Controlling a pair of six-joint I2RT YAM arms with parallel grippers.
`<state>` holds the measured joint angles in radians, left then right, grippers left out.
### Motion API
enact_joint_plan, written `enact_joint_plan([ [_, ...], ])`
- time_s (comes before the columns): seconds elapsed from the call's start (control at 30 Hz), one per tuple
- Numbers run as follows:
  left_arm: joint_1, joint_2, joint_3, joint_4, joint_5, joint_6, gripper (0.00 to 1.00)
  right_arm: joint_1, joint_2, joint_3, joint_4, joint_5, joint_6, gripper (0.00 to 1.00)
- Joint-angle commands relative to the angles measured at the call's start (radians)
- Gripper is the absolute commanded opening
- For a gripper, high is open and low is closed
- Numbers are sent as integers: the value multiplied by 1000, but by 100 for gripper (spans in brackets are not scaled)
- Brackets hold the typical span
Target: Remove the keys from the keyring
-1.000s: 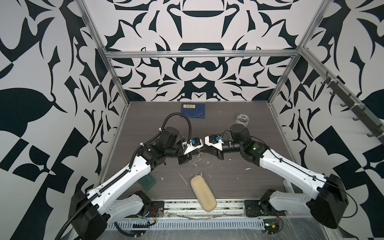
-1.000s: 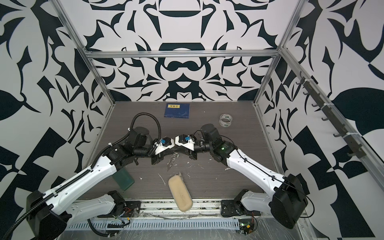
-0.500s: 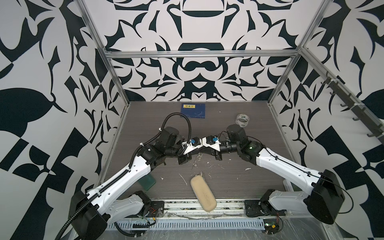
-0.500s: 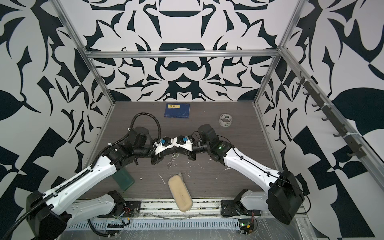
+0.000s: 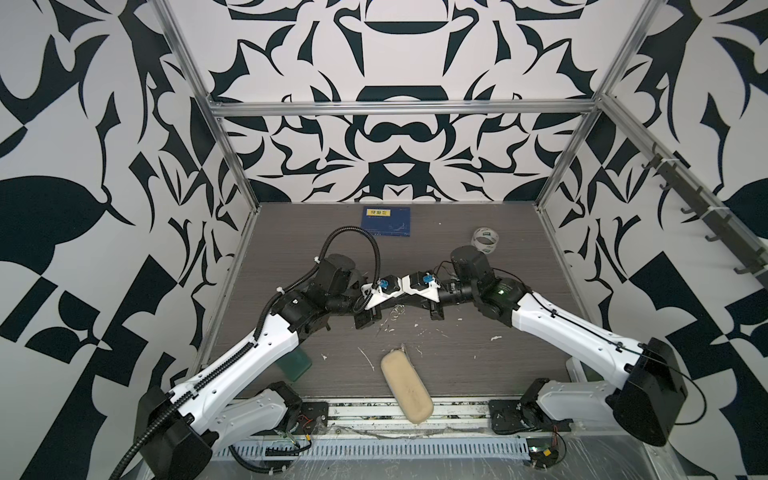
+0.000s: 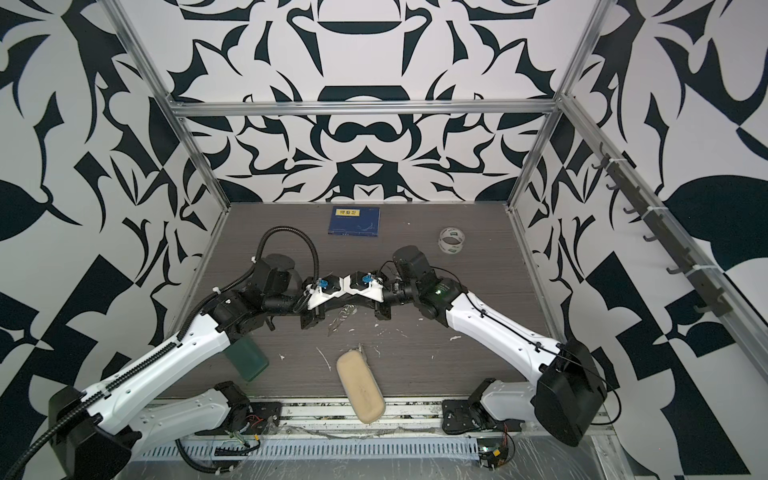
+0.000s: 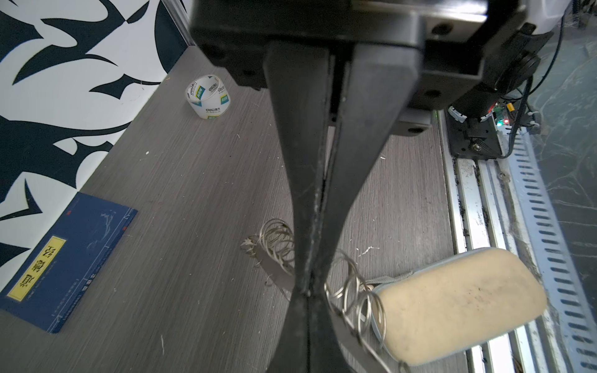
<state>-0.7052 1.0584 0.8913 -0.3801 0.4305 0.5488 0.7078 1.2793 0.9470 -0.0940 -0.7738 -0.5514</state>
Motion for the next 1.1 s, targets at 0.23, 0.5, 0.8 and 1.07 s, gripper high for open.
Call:
enact_joint_plan([
  [0.23,86,-120,-75,128,90,-80,28,-26,-75,-99,302,-38,180,0],
  [0.5,159,-151,-102,172,173,-136,28,-46,-90,-205,641,-55,354,0],
  [0.8,164,-47,-88,249,269,-174,27,-45,-79,-231,755,-40,429,0],
  [1.07,162,-60,-120,326,280,-208,29,-45,-72,-276,870,-22,509,0],
])
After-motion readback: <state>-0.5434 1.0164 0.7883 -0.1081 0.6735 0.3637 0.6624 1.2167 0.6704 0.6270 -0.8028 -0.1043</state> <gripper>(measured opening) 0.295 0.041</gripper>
